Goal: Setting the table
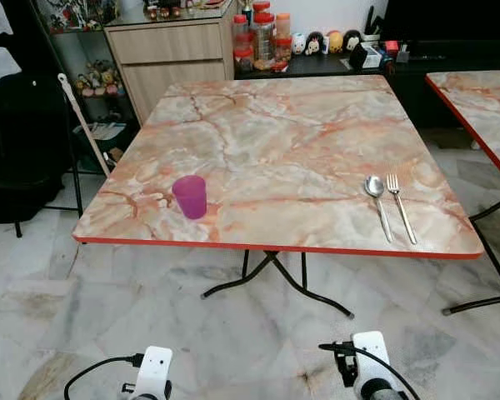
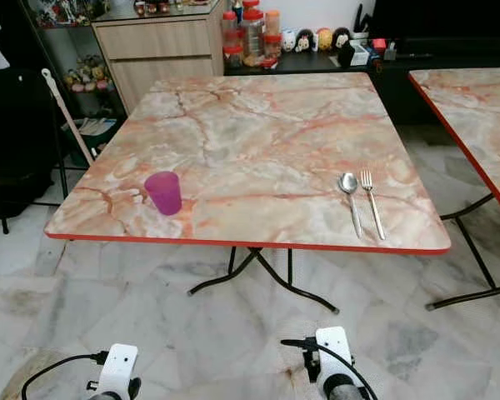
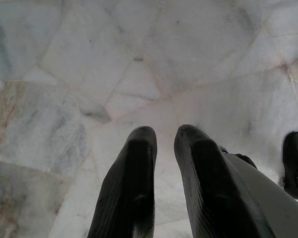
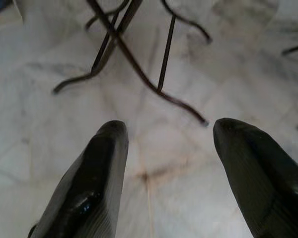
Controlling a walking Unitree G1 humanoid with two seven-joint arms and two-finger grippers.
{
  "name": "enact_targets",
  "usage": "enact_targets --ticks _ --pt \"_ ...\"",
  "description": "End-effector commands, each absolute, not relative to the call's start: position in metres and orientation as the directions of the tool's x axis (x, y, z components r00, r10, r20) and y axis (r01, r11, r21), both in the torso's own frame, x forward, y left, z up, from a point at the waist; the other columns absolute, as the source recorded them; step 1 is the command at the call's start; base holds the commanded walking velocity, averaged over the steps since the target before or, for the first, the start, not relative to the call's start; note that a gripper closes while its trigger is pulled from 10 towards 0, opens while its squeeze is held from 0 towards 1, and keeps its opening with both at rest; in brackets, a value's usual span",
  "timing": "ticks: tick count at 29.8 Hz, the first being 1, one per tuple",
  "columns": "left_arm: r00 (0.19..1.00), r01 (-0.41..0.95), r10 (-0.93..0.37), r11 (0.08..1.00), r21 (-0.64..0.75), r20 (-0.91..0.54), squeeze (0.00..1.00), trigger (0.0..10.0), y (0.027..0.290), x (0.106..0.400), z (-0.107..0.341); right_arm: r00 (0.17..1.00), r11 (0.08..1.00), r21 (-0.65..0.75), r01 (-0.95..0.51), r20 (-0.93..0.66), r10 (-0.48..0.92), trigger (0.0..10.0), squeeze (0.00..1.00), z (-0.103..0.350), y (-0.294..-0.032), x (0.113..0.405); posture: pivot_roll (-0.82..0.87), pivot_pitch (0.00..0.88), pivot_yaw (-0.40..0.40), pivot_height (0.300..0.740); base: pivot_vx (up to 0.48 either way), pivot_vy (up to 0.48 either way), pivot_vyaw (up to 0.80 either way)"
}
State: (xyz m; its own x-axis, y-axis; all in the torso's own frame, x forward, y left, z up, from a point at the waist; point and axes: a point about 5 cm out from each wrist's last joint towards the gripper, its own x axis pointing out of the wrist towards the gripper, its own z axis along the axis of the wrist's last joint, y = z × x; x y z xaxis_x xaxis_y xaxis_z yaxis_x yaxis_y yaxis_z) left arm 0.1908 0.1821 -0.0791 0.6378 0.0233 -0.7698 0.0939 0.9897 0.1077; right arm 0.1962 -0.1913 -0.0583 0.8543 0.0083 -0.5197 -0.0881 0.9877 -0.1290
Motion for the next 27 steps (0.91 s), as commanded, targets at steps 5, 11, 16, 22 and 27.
enact_targets --ticks 5,11,16,22,27 --pt "0.632 0.114 0.020 0.986 0.119 -0.774 0.00 10.0 0.185 0.193 -0.078 0.927 0.976 -0.168 -0.136 -0.369 0.066 10.0 0.00 -0.043 -0.186 0.195 -0.05 0.005 0.094 0.740 0.000 0.000 0.00" --pt "0.628 0.126 0.012 0.985 0.117 -0.778 0.00 10.0 0.183 0.193 -0.078 0.969 0.962 -0.211 -0.173 -0.213 0.128 10.0 0.00 -0.019 -0.180 0.200 -0.06 0.006 0.093 0.740 0.000 0.000 0.00" --pt "0.629 0.129 0.008 0.985 0.114 -0.778 0.00 10.0 0.181 0.193 -0.078 0.985 0.955 -0.256 -0.153 -0.112 0.127 10.0 0.00 0.004 -0.180 0.210 -0.07 0.005 0.089 0.740 0.000 0.000 0.00" --pt "0.628 0.132 0.004 0.985 0.112 -0.778 0.00 10.0 0.180 0.193 -0.079 0.987 0.955 -0.257 -0.147 -0.105 0.123 10.0 0.00 0.010 -0.180 0.216 -0.07 0.005 0.089 0.740 0.000 0.000 0.00" --pt "0.630 0.130 0.004 0.985 0.111 -0.776 0.00 10.0 0.178 0.194 -0.078 0.987 0.940 -0.303 -0.159 -0.018 0.161 10.0 0.00 0.037 -0.169 0.248 -0.07 0.000 0.079 0.740 0.000 0.000 0.00"
